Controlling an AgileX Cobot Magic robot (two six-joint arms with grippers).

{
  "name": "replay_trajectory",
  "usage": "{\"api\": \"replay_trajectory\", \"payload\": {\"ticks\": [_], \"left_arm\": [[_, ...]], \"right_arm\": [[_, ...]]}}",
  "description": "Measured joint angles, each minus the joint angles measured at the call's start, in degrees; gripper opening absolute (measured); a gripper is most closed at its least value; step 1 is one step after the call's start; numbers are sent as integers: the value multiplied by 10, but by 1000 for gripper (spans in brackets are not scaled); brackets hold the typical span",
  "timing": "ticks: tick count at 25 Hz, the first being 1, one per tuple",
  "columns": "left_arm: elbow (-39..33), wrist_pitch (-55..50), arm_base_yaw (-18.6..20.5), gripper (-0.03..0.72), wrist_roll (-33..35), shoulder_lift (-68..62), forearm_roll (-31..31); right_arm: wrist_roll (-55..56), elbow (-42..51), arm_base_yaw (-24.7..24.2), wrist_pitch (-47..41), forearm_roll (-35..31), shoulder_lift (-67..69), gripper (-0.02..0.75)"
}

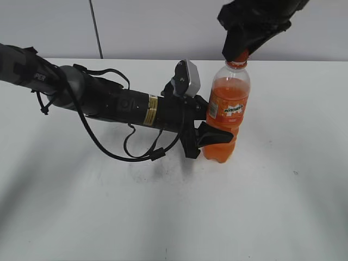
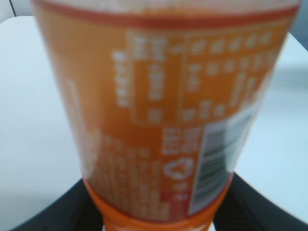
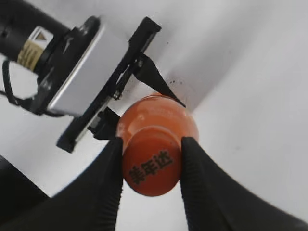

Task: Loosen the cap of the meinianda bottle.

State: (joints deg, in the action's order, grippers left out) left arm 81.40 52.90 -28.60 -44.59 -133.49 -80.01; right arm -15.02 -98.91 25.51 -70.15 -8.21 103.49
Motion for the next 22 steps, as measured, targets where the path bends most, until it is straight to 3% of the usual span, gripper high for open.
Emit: {"api": "replay_trajectory", "payload": {"ticks": [6, 9, 16, 22], "left_arm": [[0, -1, 1, 382, -2, 0, 1], [0, -1, 1, 382, -2, 0, 1], [0, 1, 1, 382, -2, 0, -1], [0, 1, 1, 382, -2, 0, -1]], "right_arm": [[-464, 0, 0, 1, 2, -1, 269], [-565, 0, 0, 1, 3, -1, 269], [-584, 0, 0, 1, -35, -10, 269], [-339, 0, -7, 1, -54, -58, 269]]}}
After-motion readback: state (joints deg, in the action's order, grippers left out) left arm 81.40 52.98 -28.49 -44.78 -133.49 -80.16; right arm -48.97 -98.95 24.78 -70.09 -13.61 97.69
